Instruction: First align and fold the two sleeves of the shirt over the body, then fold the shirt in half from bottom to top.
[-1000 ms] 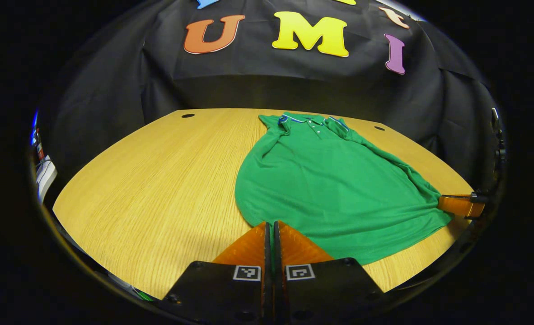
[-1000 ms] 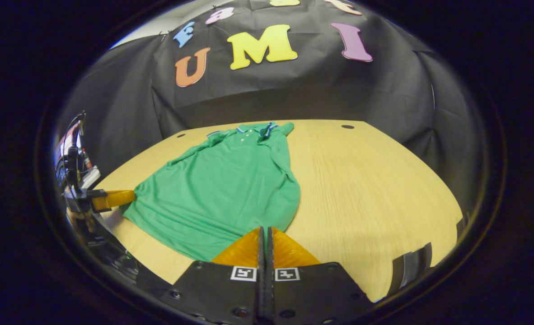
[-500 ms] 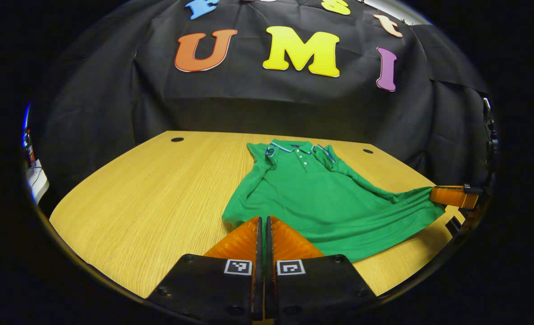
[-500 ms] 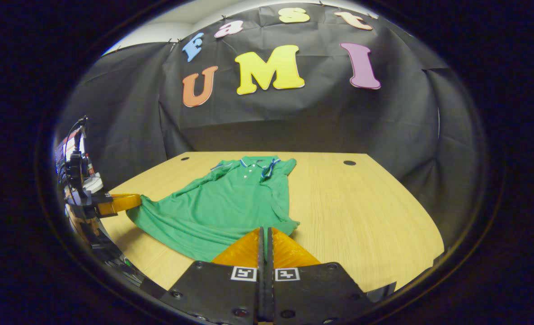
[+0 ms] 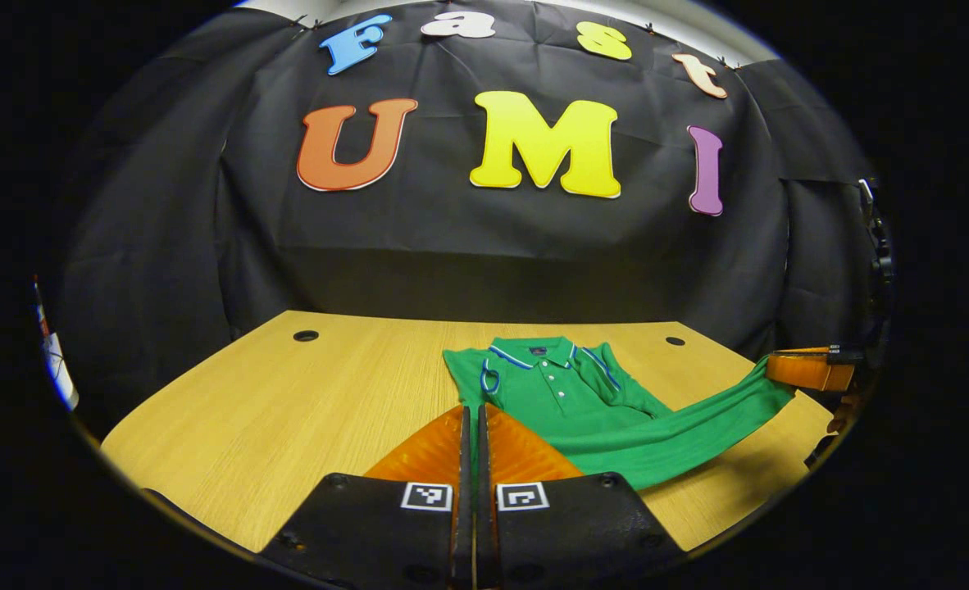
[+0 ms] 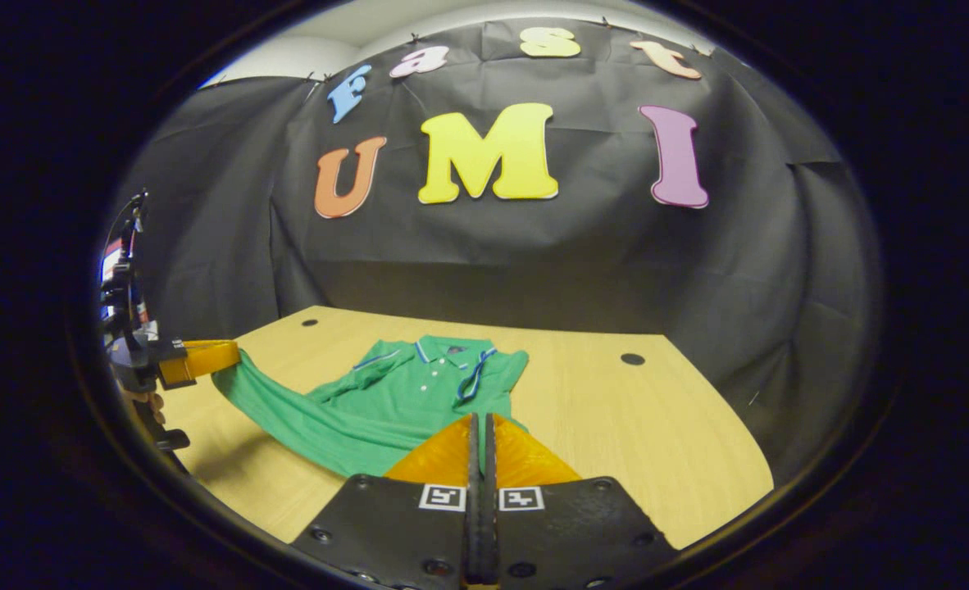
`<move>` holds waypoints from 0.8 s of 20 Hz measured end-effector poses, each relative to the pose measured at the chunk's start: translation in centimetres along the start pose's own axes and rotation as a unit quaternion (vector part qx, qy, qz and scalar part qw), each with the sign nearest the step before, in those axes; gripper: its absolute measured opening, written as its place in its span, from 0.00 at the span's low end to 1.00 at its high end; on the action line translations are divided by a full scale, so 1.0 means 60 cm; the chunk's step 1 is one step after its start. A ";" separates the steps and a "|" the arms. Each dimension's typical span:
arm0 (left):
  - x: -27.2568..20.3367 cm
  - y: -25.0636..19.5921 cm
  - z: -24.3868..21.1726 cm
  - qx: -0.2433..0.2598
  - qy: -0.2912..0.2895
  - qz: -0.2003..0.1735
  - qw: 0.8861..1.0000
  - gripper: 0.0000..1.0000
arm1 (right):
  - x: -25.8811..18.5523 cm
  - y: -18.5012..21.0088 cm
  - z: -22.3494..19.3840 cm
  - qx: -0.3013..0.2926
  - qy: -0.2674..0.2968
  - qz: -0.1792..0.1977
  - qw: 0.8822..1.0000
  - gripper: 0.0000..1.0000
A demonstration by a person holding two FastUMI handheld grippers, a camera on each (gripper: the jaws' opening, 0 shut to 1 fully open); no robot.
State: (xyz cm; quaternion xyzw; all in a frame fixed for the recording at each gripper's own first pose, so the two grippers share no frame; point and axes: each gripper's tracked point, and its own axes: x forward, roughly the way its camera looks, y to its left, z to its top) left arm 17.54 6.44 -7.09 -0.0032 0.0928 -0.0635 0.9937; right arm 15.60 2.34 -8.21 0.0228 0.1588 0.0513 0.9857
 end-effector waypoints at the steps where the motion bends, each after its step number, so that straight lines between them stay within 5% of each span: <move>1: 0.024 0.006 0.018 -0.001 -0.009 0.001 1.000 0.07 | 0.021 -0.001 0.018 0.005 -0.004 -0.004 1.000 0.00; 9: 0.213 0.012 0.133 0.012 -0.068 -0.003 0.998 0.07 | 0.205 -0.018 0.156 0.023 -0.051 -0.026 0.998 0.00; 16: 0.383 0.029 0.110 0.029 -0.038 0.011 0.999 0.07 | 0.408 -0.047 0.156 0.043 -0.028 -0.049 0.997 0.00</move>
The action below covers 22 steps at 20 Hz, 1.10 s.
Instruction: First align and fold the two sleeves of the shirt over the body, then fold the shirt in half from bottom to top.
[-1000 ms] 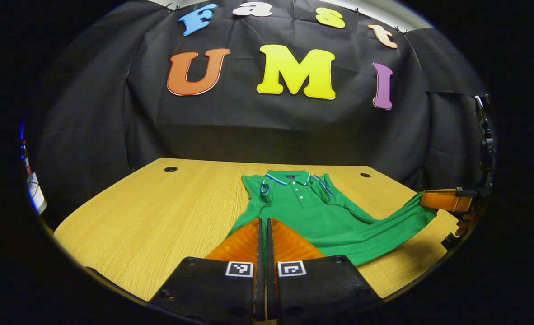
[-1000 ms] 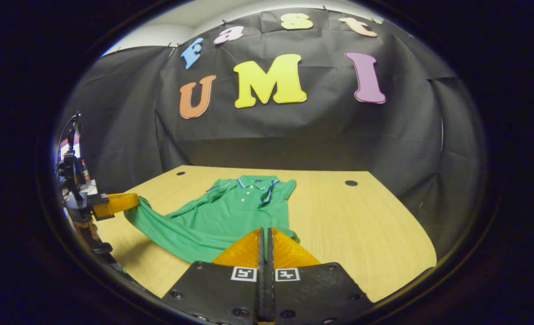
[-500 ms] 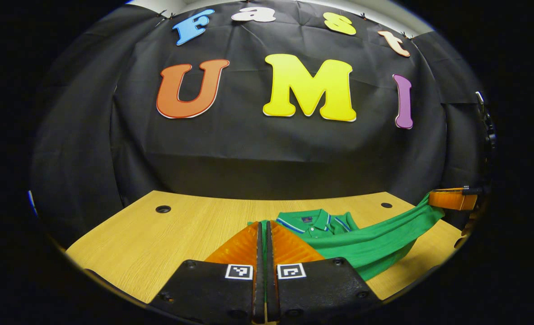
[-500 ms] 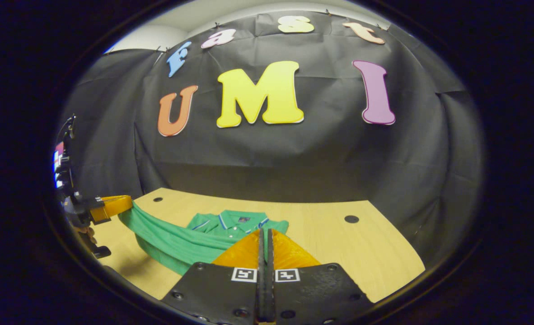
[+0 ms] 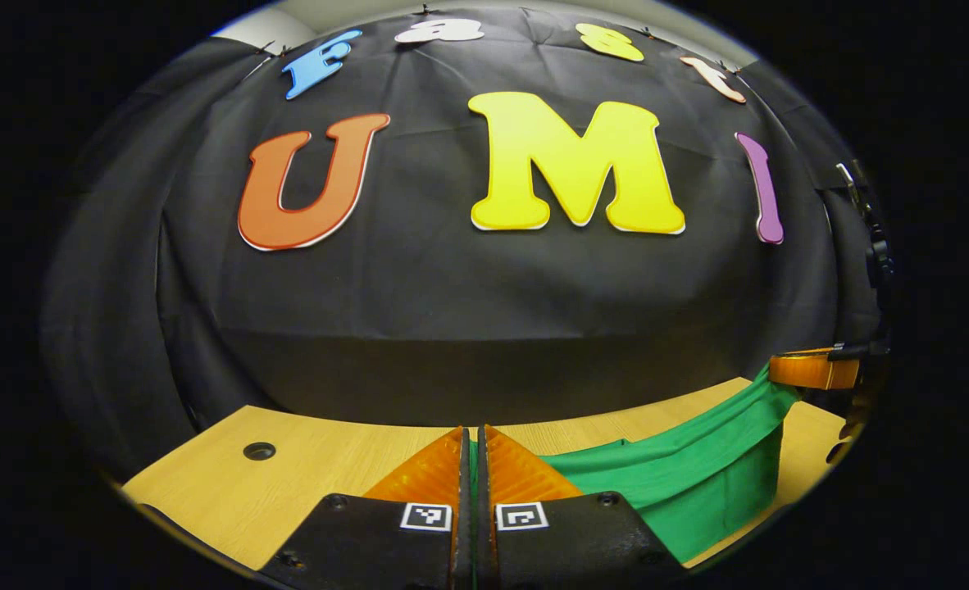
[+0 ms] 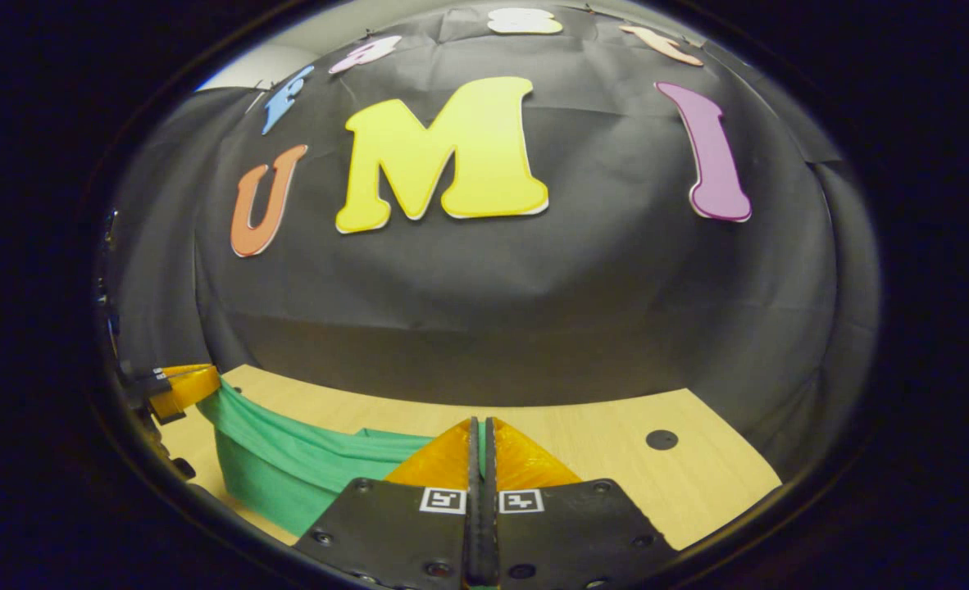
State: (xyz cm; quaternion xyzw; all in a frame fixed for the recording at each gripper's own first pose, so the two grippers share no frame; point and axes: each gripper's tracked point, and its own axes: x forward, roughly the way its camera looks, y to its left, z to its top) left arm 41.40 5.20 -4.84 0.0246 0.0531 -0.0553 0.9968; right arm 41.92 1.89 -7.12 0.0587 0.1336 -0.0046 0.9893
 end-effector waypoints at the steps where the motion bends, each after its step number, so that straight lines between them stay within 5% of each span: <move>1: 0.023 0.002 -0.011 0.002 0.001 -0.002 1.000 0.07 | 0.027 -0.003 -0.012 0.001 0.006 -0.005 1.000 0.00; 5: 0.093 0.001 -0.062 0.005 0.017 -0.004 1.000 0.08 | 0.109 -0.024 -0.074 -0.022 0.030 -0.028 0.999 0.00; 11: 0.114 0.021 -0.122 0.047 0.050 0.012 0.998 0.15 | 0.137 -0.051 -0.139 -0.040 0.058 -0.057 0.996 0.04; 12: 0.111 0.015 -0.121 0.043 0.052 0.005 0.998 0.15 | 0.136 -0.053 -0.144 -0.047 0.061 -0.058 0.995 0.28; 14: 0.107 0.006 -0.117 0.041 0.054 0.002 0.998 0.31 | 0.131 -0.064 -0.148 -0.065 0.066 -0.069 0.993 0.74; 15: 0.106 -0.001 -0.123 0.041 0.059 -0.002 0.997 0.54 | 0.123 -0.071 -0.143 -0.074 0.068 -0.085 0.991 0.98; 17: 0.097 -0.007 -0.132 0.035 0.075 -0.002 0.997 1.00 | 0.108 -0.063 -0.128 -0.072 0.066 -0.084 0.992 0.98; 22: 0.076 -0.014 -0.104 0.003 0.074 0.008 0.997 1.00 | 0.048 -0.030 -0.105 -0.041 0.065 -0.056 0.995 0.96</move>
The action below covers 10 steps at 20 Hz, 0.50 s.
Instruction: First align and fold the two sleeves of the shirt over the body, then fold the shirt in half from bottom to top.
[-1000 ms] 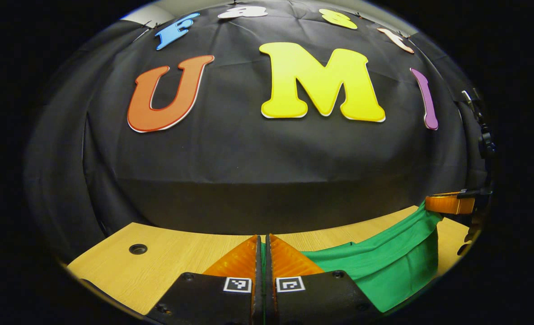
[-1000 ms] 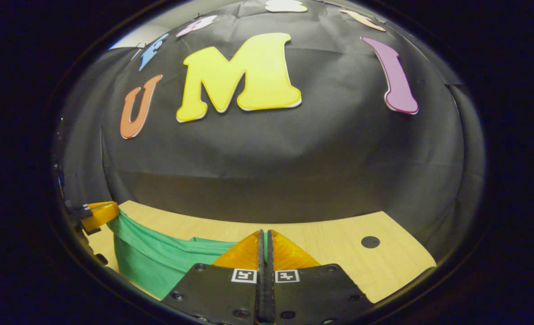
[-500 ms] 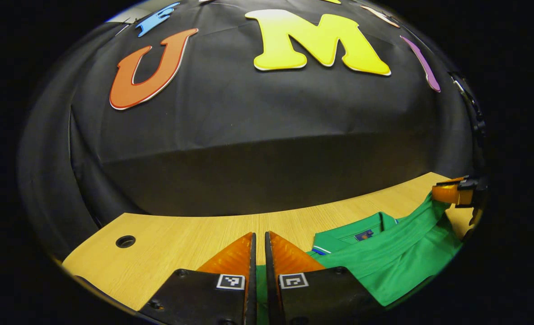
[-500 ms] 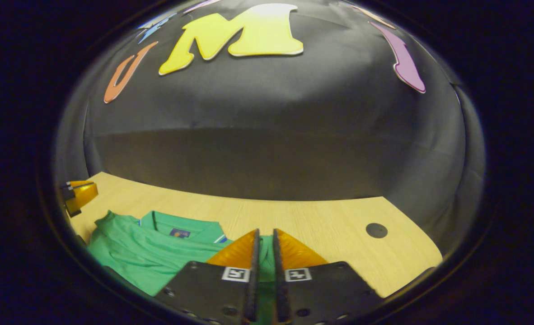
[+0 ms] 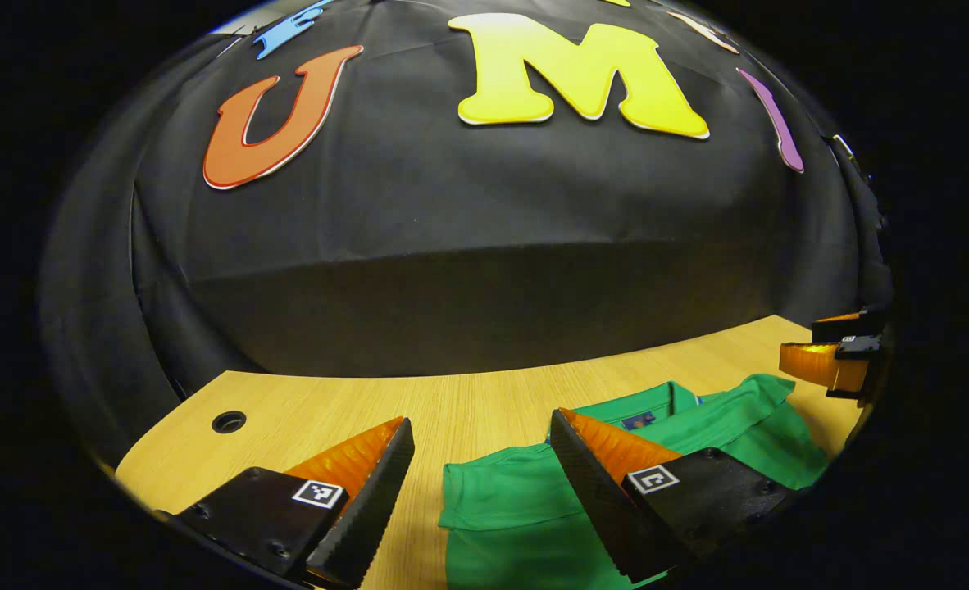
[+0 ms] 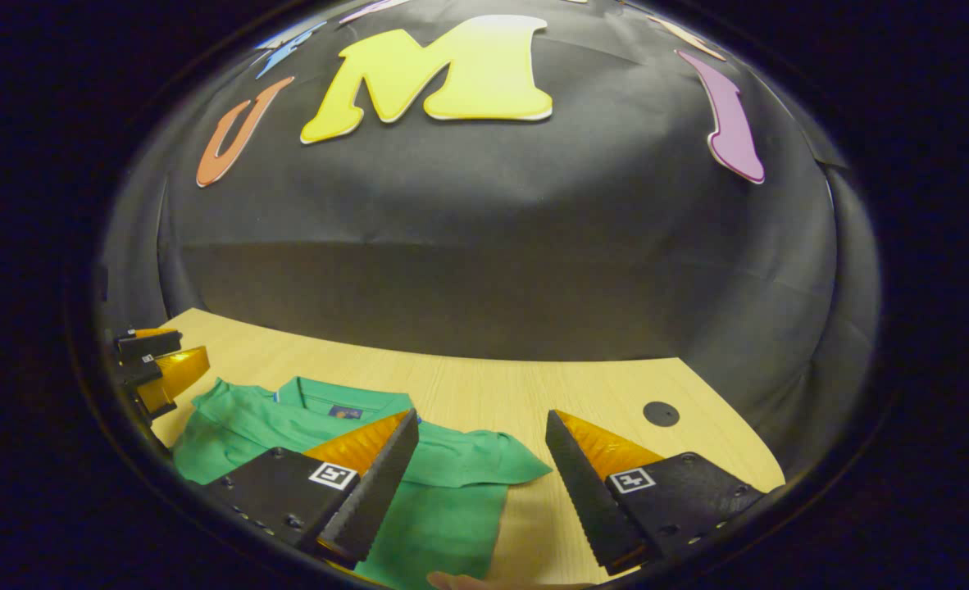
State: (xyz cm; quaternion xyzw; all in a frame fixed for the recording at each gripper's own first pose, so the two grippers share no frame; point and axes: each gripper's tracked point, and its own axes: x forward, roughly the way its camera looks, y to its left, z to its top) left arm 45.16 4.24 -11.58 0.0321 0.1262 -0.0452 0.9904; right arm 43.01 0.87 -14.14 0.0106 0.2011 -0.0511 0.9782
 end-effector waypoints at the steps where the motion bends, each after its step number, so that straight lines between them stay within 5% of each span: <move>1: -0.016 -0.002 0.011 -0.001 -0.009 0.001 1.000 1.00 | -0.015 0.001 0.004 -0.001 0.000 0.000 1.000 0.96; 10: -0.201 -0.031 0.067 0.020 -0.033 0.002 0.999 1.00 | -0.260 0.012 0.073 -0.020 -0.062 0.008 0.998 0.95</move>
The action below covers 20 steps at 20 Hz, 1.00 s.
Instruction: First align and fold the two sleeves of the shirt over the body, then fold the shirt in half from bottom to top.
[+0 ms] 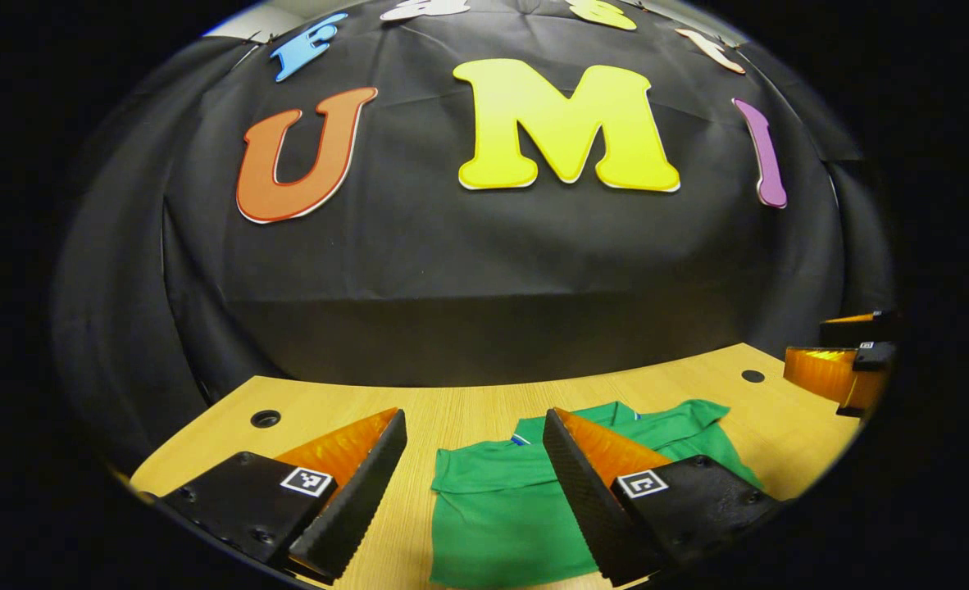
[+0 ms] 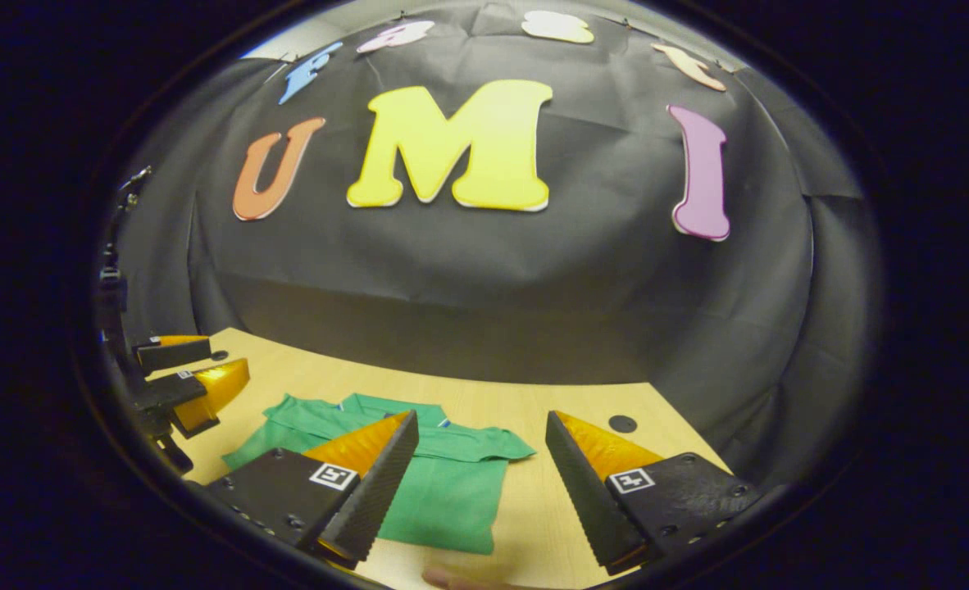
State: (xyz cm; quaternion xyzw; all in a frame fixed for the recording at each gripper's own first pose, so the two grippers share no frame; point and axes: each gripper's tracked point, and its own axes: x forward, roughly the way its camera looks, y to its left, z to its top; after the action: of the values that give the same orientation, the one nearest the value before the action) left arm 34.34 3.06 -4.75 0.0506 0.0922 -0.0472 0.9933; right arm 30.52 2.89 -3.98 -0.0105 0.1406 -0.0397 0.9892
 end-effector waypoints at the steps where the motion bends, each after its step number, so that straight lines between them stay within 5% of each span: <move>1: -0.028 -0.006 0.010 -0.002 -0.009 -0.003 1.000 1.00 | -0.030 -0.005 0.007 0.003 -0.008 -0.001 1.000 0.97; 9: -0.281 -0.057 0.019 0.022 -0.062 0.014 0.998 1.00 | -0.226 -0.005 -0.016 -0.013 -0.048 0.026 0.998 0.97; 15: -0.441 -0.103 -0.003 -0.008 -0.076 0.009 0.997 1.00 | -0.368 -0.020 -0.059 -0.009 -0.064 0.043 0.997 0.93; 20: -0.512 -0.114 0.011 -0.004 -0.090 0.005 0.996 1.00 | -0.458 -0.058 -0.073 0.000 -0.084 0.044 0.995 0.95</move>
State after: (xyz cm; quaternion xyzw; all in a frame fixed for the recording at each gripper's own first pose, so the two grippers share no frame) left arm 3.71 -1.20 1.06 0.0430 0.0018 -0.0463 0.9980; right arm 2.72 1.59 -0.45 -0.0078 0.0571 0.0052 0.9983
